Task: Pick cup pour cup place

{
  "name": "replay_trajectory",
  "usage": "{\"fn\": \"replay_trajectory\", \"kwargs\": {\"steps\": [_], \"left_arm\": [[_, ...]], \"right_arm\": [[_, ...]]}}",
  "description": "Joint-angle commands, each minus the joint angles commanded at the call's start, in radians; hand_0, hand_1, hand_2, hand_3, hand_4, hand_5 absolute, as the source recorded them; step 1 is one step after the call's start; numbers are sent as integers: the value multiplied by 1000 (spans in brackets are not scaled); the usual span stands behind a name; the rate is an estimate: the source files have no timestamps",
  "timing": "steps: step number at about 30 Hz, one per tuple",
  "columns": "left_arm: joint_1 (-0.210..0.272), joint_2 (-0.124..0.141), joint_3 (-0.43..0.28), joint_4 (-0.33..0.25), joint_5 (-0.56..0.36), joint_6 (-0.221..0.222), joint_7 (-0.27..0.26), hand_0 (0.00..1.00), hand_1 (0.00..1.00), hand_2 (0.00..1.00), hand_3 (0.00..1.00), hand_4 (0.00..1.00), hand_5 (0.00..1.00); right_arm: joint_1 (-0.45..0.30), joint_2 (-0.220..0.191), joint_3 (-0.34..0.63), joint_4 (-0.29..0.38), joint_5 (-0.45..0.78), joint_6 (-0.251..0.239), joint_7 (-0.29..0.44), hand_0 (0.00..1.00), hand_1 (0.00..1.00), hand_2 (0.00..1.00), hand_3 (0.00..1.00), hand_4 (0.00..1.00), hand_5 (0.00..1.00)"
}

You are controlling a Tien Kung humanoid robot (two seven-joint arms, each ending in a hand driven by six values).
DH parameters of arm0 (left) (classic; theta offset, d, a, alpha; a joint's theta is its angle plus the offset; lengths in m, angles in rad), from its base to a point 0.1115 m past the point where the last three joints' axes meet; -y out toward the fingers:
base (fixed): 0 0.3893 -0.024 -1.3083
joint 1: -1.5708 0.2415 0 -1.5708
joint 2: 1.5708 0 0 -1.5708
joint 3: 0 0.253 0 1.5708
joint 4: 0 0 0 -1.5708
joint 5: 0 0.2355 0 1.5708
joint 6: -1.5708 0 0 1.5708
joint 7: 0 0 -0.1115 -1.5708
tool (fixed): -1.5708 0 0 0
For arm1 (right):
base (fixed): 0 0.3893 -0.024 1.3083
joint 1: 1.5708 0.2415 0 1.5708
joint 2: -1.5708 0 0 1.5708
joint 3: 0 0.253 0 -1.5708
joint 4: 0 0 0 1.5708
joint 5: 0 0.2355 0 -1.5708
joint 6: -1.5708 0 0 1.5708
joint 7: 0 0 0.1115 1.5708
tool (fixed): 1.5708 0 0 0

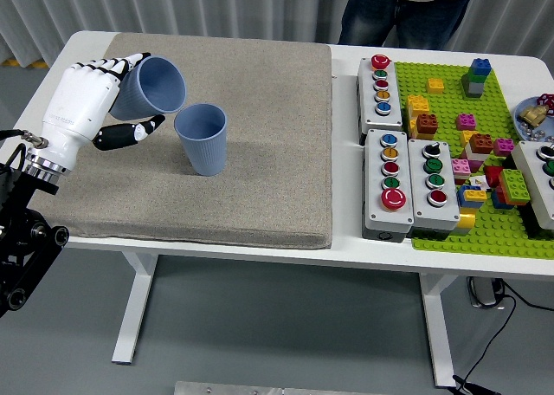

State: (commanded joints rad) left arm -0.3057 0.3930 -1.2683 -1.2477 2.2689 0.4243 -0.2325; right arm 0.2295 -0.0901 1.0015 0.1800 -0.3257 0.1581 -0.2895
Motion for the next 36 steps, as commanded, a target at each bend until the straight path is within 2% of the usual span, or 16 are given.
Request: {"fn": "replay_trajectory", "kwargs": {"steps": [5, 14, 20, 27, 36], "left_arm": [[-19, 36, 43, -3, 0, 13, 12, 462, 556, 714, 687, 640, 262], [-38, 63, 97, -12, 0, 32, 44, 461, 556, 706, 680, 616, 216], [-73, 108, 165, -8, 0, 51, 72, 461, 556, 704, 680, 608, 205], [-113, 143, 230, 1, 0, 72, 103, 461, 553, 703, 678, 610, 219], [-130, 159, 274, 9, 0, 93, 116, 462, 552, 701, 676, 608, 207]], "right_arm": [[-1, -2, -3, 0, 4, 0, 2, 765, 703, 746, 625, 204, 228], [-2, -2, -2, 0, 6, 0, 3, 765, 703, 746, 625, 206, 226], [2, -6, -6, 0, 13, 0, 5, 765, 703, 746, 626, 207, 227], [5, -11, -13, 0, 24, -2, 12, 766, 703, 746, 626, 208, 228], [5, -12, -13, 0, 24, -4, 13, 766, 703, 746, 626, 209, 225]]}}
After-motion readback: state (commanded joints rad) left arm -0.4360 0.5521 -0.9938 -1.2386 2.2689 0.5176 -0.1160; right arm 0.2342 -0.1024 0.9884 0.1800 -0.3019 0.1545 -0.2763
